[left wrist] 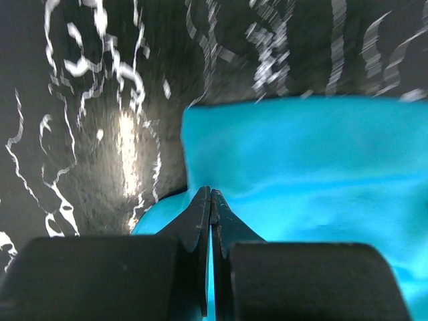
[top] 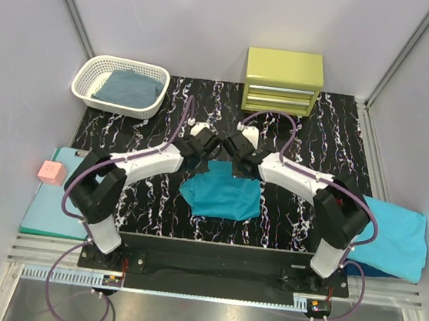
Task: Fold and stack the t-shirts
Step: Fold the tshirt
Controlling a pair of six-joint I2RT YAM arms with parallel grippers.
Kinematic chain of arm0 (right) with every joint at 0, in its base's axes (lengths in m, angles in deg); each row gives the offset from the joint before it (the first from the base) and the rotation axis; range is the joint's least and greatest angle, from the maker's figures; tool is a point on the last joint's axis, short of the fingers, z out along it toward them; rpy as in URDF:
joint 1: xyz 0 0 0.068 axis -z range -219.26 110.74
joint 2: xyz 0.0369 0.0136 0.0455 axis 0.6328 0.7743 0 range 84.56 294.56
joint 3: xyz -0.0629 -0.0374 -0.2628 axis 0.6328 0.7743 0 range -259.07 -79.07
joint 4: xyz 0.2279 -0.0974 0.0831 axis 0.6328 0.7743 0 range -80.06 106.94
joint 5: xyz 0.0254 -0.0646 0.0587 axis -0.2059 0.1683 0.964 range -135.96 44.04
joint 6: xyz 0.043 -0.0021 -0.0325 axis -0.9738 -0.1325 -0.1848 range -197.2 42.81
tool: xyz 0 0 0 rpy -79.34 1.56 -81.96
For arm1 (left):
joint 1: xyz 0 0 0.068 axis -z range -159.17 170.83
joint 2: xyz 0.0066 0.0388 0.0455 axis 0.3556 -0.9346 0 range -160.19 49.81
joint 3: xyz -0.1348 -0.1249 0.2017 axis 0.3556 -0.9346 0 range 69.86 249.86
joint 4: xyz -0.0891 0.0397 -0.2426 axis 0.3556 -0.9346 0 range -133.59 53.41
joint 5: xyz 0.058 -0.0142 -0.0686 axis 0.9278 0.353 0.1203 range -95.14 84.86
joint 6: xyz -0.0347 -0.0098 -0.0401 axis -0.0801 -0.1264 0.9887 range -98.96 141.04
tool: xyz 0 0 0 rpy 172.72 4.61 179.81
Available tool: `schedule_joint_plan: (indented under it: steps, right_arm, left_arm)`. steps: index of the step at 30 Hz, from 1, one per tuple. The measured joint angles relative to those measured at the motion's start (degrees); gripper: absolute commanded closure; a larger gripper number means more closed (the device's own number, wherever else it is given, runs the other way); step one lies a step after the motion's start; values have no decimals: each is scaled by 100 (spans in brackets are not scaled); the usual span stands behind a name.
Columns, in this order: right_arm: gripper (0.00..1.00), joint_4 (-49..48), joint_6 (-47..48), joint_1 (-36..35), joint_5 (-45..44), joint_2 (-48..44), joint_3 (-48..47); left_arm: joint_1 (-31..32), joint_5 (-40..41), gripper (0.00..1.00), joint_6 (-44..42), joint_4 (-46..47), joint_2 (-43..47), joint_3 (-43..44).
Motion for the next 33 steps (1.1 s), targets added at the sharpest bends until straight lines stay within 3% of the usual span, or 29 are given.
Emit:
schedule_joint_plan:
  steps: [6,13,17,21,23,24,27,28,29,33]
  right_arm:
    - [89,4,0,22,2,175,197]
    - [84,0,-50,37,22,323,328]
    - [78,-28,-68,52,24,365,356]
    - [65,-20,-57,52,2,365,356]
    - [53,22,-39,52,-76,337,356]
    - [49,63,-39,50,-166,304,354]
    - [33,317,17,-26,-525,-87,334]
    - [28,396,105,-98,-669,-365,295]
    - [19,461,175,-168,-798,-654,212]
    - [4,581,470,-313,-1248,-1694,-507]
  left_arm:
    - [-15,-140,99,57,-74,-286,-127]
    - [-35,-260,89,83,-39,-625,-138]
    - [-35,-251,72,81,-33,-682,-146]
    - [-37,-192,59,46,-42,-682,-146]
    - [-35,-107,51,35,-79,-662,-146]
    - [-22,-50,37,39,-109,-619,-144]
    - [98,219,16,0,-201,-221,-170]
    - [168,332,6,-11,-210,68,-190]
    - [221,417,1,-28,-219,354,-199]
    - [372,719,1,-96,-205,1967,-205]
